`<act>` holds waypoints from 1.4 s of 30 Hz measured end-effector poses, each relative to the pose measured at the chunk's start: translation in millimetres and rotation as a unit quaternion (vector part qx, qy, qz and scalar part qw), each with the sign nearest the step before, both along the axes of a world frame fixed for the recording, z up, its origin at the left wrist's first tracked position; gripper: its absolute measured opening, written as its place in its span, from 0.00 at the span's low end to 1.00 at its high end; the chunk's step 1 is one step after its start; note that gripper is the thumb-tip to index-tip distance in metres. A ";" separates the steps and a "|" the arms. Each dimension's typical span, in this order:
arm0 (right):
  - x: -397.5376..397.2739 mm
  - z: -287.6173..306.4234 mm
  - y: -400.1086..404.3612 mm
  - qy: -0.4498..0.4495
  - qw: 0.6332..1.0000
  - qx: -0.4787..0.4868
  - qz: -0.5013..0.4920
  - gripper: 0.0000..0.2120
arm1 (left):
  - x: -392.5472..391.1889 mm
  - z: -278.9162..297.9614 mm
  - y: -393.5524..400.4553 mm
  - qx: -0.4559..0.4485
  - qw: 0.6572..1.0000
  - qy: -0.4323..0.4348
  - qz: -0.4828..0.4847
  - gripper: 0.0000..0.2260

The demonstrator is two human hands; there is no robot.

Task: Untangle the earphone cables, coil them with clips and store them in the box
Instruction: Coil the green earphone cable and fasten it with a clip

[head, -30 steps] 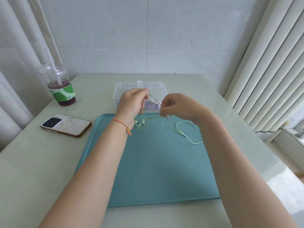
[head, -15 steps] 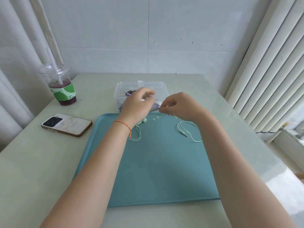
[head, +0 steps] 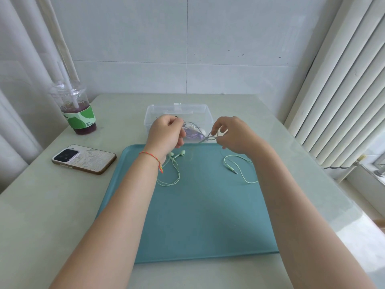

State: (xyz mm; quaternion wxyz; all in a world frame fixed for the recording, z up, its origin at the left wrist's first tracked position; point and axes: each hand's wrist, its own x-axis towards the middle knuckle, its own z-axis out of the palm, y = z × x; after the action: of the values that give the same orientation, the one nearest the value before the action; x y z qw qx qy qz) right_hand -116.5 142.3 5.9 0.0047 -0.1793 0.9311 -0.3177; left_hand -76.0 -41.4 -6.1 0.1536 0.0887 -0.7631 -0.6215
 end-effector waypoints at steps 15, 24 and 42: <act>12.2 -5.3 -16.9 -0.183 0.973 -0.058 0.126 0.19 | 1.4 -0.4 3.5 0.164 0.981 -0.057 -0.091 0.19; 6.8 1.9 -5.4 -0.172 0.972 -0.130 0.093 0.08 | 1.5 4.9 -4.5 0.156 0.979 -0.120 -0.061 0.06; 6.6 11.1 -6.4 0.010 0.986 -0.164 0.007 0.06 | 6.5 2.0 4.6 0.041 0.985 -0.095 -0.141 0.12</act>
State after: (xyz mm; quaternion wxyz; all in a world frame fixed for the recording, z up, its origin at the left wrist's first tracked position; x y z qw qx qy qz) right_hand -109.9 135.9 17.0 -0.0319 -0.1872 0.8651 -0.4643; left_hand -69.5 -36.8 -4.1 -0.0128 0.0449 -0.7526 -0.6568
